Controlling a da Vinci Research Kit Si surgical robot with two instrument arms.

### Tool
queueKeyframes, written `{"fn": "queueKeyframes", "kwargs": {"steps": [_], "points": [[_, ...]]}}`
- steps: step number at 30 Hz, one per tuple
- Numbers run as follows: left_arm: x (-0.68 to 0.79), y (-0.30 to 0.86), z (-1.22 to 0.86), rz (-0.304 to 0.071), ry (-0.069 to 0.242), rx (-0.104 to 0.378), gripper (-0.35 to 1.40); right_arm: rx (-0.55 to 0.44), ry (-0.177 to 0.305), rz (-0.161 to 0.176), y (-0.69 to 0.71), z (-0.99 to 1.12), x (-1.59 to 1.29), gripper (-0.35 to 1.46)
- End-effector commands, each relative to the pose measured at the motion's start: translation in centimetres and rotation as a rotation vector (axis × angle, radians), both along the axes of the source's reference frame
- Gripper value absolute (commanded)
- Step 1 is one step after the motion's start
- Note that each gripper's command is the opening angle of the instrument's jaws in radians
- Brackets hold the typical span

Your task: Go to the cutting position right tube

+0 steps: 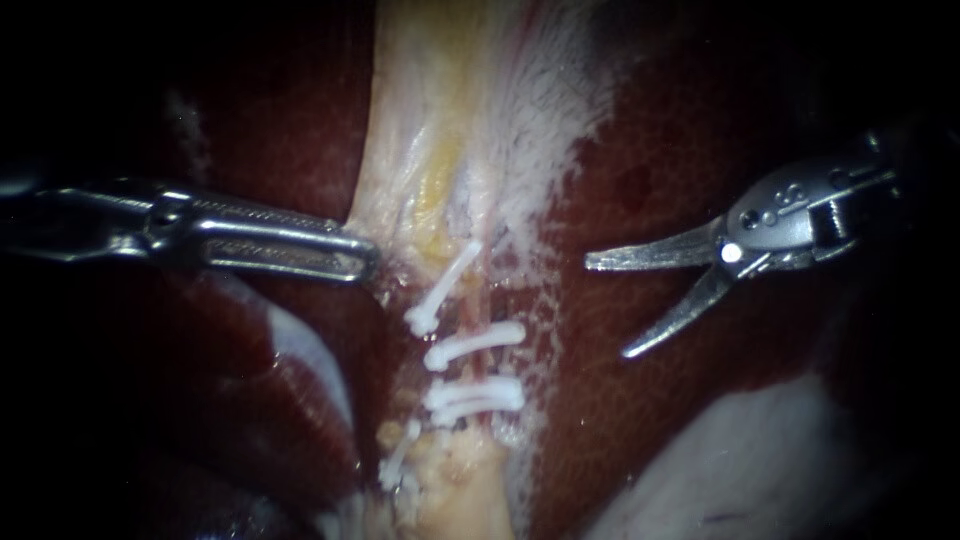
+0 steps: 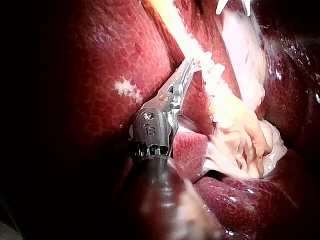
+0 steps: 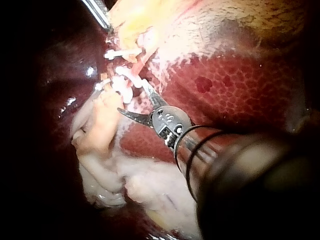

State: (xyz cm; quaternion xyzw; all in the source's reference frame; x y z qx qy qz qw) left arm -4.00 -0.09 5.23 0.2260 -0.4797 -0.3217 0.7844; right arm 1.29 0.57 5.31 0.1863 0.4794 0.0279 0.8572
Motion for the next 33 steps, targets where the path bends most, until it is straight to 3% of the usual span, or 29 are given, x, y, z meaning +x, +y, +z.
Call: {"fn": "queueKeyframes", "kwargs": {"steps": [1, 7, 11, 18, 25, 33], "points": [[0.00, 0.00, 0.00, 0.000, 0.000, 0.000, -0.35, 0.000, 0.000, -0.001, 0.00, 0.00, 0.00, 1.43], [0.03, 0.03, -0.05, 0.002, -0.002, 0.003, -0.35, 0.034, -0.008, 0.007, -0.02, 0.03, 0.03, 1.43], [0.11, 0.12, -0.17, 0.000, -0.003, 0.009, -0.35, 0.085, -0.026, 0.028, -0.05, 0.07, 0.08, 1.43], [0.26, 0.30, -0.49, -0.017, 0.002, 0.012, -0.35, 0.206, -0.058, 0.043, -0.24, 0.25, 0.17, 1.38], [0.37, 0.46, -0.90, -0.036, -0.016, -0.019, -0.35, 0.295, -0.079, 0.024, -0.47, 0.46, 0.33, 1.32], [0.40, 0.46, -1.12, -0.041, -0.024, -0.031, -0.35, 0.380, -0.105, 0.003, -0.62, 0.60, 0.43, 1.18]]}}
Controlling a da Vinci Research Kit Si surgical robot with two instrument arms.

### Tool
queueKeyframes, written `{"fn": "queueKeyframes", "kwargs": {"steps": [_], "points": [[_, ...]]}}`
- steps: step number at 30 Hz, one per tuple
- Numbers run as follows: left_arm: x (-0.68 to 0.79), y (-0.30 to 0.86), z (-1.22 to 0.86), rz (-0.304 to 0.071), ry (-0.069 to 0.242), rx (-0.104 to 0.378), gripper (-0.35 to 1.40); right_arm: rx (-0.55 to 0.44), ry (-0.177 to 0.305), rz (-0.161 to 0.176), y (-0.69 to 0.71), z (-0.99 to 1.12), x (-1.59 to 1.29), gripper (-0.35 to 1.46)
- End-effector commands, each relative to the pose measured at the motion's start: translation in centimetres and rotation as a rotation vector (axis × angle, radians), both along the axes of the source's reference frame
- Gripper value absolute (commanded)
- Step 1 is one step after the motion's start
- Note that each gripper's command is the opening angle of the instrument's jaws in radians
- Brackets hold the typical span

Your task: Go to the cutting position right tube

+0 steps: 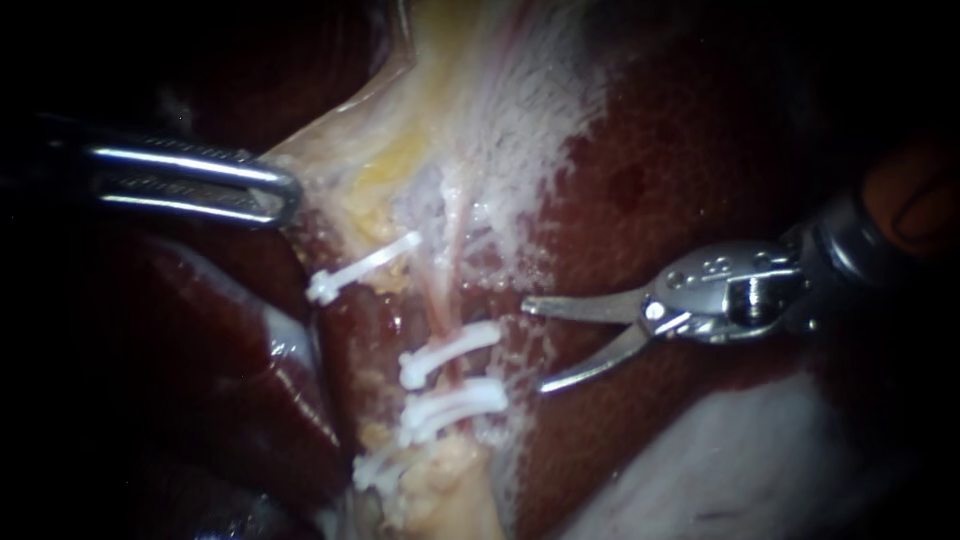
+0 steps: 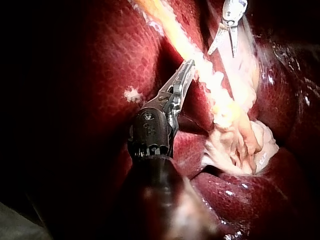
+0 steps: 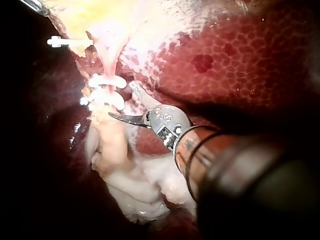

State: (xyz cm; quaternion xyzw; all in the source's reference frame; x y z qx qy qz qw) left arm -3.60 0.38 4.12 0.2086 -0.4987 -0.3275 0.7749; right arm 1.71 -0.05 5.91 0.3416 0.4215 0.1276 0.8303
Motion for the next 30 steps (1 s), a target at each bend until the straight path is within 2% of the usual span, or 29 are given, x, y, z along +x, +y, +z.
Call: {"fn": "queueKeyframes", "kwargs": {"steps": [1, 13, 23, 30], "points": [[0.00, 0.00, -0.01, -0.001, 0.001, -0.001, -0.35, 0.011, -0.005, -0.001, -0.01, 0.02, 0.01, 1.16], [-0.02, -0.02, -0.07, -0.001, 0.003, -0.006, -0.35, 0.070, -0.026, -0.028, -0.17, 0.26, 0.18, 0.98], [-0.02, -0.03, -0.08, -0.002, 0.003, -0.006, -0.35, 0.075, -0.026, -0.035, -0.13, 0.32, 0.41, 0.91], [-0.03, -0.03, -0.08, -0.003, 0.004, -0.006, -0.35, 0.083, -0.017, -0.068, -0.13, 0.33, 0.56, 0.78]]}}
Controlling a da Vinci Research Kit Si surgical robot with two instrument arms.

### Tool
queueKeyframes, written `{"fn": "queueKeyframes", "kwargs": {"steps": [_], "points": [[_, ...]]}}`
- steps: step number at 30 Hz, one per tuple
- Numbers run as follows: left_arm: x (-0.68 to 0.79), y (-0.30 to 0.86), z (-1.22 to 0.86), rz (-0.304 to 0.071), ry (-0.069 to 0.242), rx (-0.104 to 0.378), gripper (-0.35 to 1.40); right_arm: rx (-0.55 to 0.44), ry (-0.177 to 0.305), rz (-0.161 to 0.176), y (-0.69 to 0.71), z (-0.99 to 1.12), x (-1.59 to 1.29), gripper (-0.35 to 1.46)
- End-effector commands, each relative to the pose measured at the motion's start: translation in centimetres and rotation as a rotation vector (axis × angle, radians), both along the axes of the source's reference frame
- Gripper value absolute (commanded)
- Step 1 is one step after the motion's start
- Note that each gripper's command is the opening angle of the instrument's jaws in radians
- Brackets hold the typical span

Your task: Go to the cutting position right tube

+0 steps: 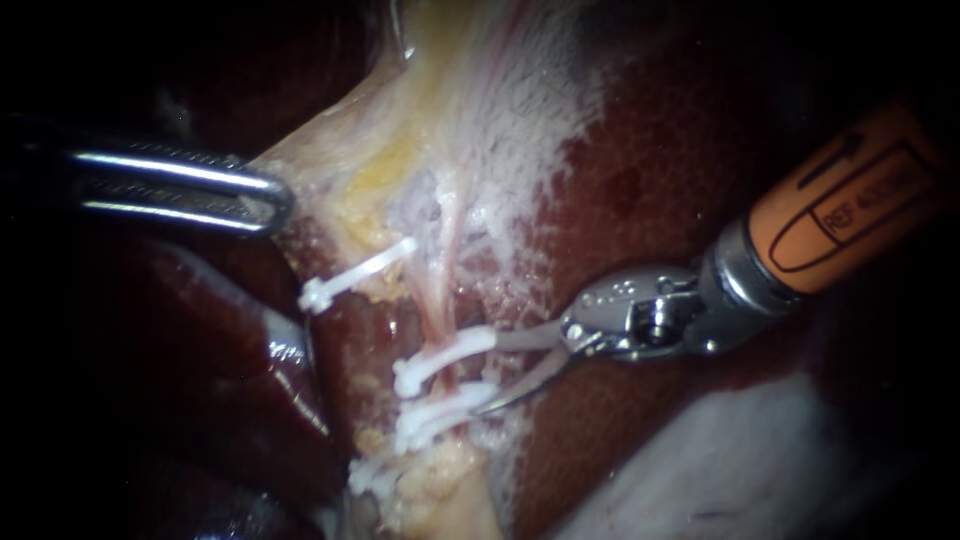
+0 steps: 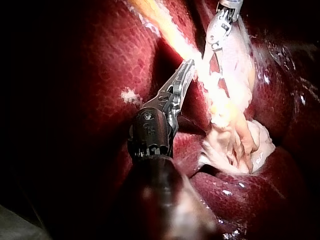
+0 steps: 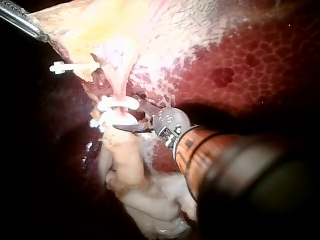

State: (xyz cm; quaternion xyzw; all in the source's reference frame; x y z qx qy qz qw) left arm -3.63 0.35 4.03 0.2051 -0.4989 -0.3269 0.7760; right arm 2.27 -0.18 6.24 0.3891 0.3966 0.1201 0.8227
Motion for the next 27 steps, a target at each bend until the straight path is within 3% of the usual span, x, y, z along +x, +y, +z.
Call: {"fn": "queueKeyframes", "kwargs": {"steps": [1, 16, 27], "points": [[0.00, 0.00, 0.00, -0.001, 0.001, 0.000, -0.35, 0.003, 0.000, -0.005, -0.01, 0.00, 0.02, 0.76], [-0.02, 0.00, 0.01, -0.002, 0.001, 0.000, -0.35, 0.021, -0.012, -0.007, -0.07, 0.04, 0.13, 0.24], [-0.03, 0.00, 0.01, -0.002, 0.002, 0.000, -0.35, 0.021, -0.011, -0.009, -0.05, 0.05, 0.21, 0.17]]}}
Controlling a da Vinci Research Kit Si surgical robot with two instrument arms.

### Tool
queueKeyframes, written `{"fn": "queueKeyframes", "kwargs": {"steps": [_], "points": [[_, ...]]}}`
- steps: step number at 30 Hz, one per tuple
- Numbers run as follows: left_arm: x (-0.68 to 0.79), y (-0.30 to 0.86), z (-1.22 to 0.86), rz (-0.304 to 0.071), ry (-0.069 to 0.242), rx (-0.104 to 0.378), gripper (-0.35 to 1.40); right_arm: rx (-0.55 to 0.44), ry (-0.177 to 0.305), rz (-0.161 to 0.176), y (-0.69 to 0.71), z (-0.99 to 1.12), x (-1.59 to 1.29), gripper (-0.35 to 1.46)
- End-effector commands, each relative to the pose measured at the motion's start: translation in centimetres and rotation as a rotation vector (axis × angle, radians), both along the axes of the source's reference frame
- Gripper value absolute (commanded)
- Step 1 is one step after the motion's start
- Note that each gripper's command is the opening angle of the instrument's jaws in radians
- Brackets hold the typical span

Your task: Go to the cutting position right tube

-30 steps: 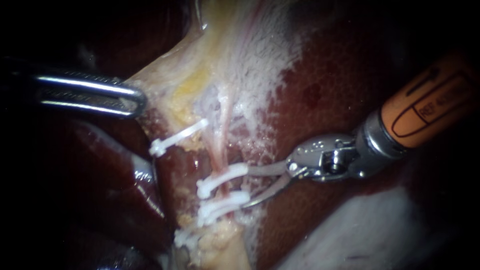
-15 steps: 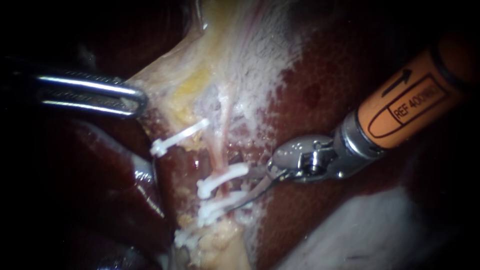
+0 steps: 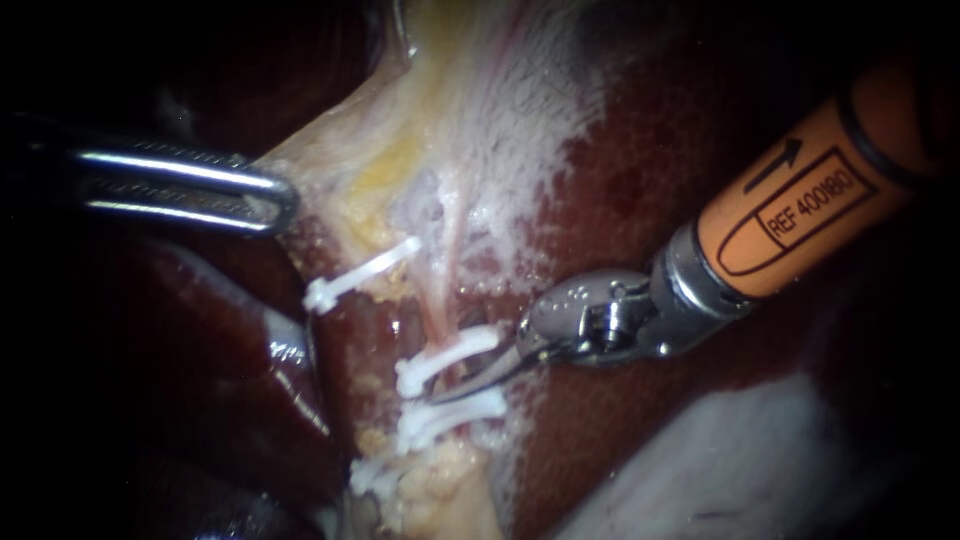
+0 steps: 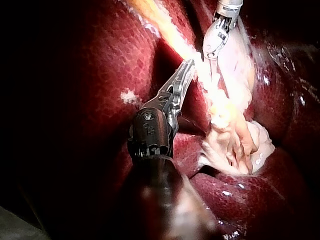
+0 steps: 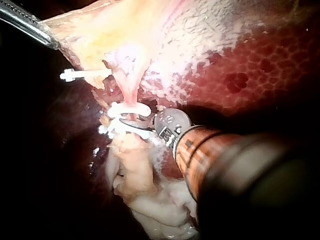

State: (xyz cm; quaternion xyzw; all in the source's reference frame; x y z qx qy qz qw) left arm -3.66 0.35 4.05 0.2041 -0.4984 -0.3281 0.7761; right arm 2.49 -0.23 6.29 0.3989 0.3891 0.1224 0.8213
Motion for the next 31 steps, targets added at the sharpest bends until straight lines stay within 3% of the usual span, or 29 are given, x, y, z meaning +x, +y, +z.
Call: {"fn": "queueKeyframes", "kwargs": {"steps": [1, 31], "points": [[0.00, 0.00, 0.00, 0.000, 0.000, 0.000, -0.35, 0.000, 0.000, 0.000, 0.00, 0.00, 0.01, 0.16], [-0.02, -0.01, 0.03, 0.000, 0.000, -0.001, -0.35, 0.002, 0.000, -0.007, -0.03, 0.02, 0.05, 0.16]]}}
